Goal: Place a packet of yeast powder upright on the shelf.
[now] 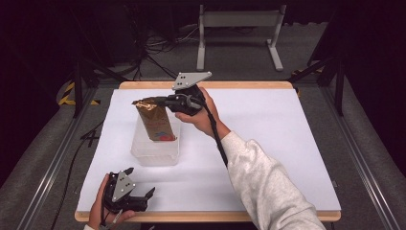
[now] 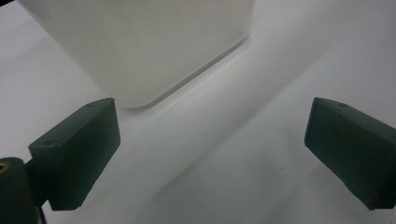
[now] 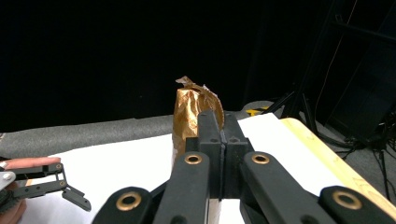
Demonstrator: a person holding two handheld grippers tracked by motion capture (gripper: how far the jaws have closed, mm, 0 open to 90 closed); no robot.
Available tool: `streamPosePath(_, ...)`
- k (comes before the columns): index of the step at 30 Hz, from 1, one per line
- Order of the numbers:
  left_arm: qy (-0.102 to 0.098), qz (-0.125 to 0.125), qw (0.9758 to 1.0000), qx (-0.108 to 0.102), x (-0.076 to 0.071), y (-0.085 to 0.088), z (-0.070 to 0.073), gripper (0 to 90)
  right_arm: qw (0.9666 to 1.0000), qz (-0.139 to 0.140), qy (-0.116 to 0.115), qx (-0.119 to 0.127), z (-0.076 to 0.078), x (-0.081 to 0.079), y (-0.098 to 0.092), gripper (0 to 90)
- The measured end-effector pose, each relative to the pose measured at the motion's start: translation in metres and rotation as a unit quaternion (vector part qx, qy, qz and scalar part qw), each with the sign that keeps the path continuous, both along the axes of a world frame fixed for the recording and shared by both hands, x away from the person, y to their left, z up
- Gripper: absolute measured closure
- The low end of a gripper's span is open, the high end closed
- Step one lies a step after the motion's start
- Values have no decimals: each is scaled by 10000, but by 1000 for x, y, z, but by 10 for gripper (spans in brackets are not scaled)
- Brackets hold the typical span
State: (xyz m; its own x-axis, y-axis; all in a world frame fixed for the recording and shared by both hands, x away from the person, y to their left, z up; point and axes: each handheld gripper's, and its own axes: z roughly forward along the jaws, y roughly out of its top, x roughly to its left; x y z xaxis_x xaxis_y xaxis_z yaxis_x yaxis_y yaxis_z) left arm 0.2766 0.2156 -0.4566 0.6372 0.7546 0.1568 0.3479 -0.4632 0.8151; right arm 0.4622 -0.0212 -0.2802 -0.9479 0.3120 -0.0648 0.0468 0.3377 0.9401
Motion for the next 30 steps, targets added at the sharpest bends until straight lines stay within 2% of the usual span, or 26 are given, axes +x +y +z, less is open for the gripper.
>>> streamPosePath(7, 14, -2, 10000, 0, 0, 0, 0, 42, 9998, 47, 173, -12, -17, 0, 4, 900)
streamPosePath(13, 23, -2, 10000, 13, 1, -1, 0, 42, 9996, 25, 266, -25, -29, -1, 0, 900)
streamPosePath(15, 15, -16, 10000, 18, 1, -2, 0, 42, 9996, 10, 276, -95, -33, -2, -2, 900)
streamPosePath(23, -2, -14, 10000, 49, 1, -2, 0, 42, 9993, -47, 358, -117, -43, -4, -11, 898)
streamPosePath(30, 13, -7, 10000, 49, 1, -1, 0, 40, 9991, -91, 379, -155, -45, -6, -18, 895)
